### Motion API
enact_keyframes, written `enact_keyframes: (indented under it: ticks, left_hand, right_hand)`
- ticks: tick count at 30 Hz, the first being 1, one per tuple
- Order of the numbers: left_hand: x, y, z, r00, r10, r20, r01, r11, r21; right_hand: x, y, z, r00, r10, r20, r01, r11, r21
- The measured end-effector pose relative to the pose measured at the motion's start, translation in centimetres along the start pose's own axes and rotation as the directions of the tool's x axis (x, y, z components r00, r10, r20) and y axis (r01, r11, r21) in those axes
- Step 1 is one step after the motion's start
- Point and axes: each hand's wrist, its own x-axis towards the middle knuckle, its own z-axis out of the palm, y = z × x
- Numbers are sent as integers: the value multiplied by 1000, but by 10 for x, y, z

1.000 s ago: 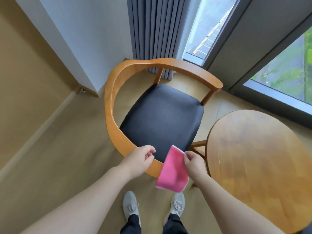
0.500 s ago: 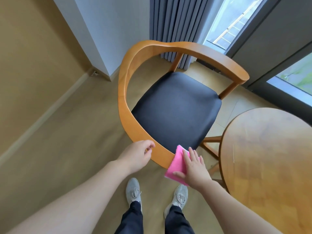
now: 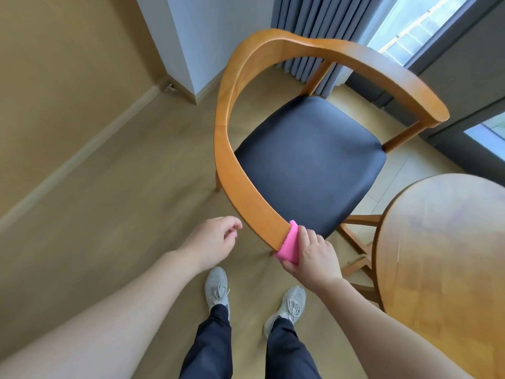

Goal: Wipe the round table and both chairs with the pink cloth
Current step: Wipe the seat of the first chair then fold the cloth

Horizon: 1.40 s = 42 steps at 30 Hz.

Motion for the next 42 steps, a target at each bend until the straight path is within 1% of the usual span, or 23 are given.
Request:
enact_keyframes:
  ticks: [3, 10, 15, 18, 20, 24, 28, 31, 35, 37, 42]
  left_hand:
    - [-1, -9, -5, 1000, -6, -23, 5, 1000, -26]
    - [-3, -27, -10, 998, -27, -50, 26, 999, -32]
    - [-10, -19, -16, 996, -60, -63, 60, 998, 1]
    - [-17, -8, -22, 989, -102, -108, 101, 995, -14]
    - [-24, -2, -23, 982, -128, -143, 127, 992, -17]
    - [-38, 3, -15, 961, -182, -206, 185, 983, -5]
    - [-48, 4, -3, 934, -238, -266, 237, 971, -36]
    - [-53, 3, 3, 926, -247, -286, 245, 969, -43]
    - [-47, -4, 7, 923, -243, -300, 243, 969, -38]
    - [-42, -6, 6, 926, -237, -295, 231, 971, -56]
    - [-29, -15, -16, 932, -226, -285, 217, 974, -61]
  right_hand:
    - [5, -11, 0, 1000, 8, 9, -8, 1000, -26]
    - [15, -35, 2, 998, 55, -34, -58, 995, -75]
    - [15, -29, -2, 999, 2, 34, -1, 1000, -29]
    - [15, -17, -8, 996, -65, 60, 64, 998, 18]
    - [18, -10, -12, 994, -85, 67, 83, 996, 37]
    - [25, -6, -12, 984, -106, 146, 91, 990, 110]
    - [31, -4, -10, 986, -122, 110, 116, 991, 66]
    - [35, -5, -11, 981, -83, 177, 58, 988, 142]
    - [35, -10, -8, 991, -89, 100, 80, 993, 89]
    - [37, -13, -7, 992, -87, 85, 82, 994, 70]
    - [57, -40, -11, 997, -21, 69, 14, 996, 88]
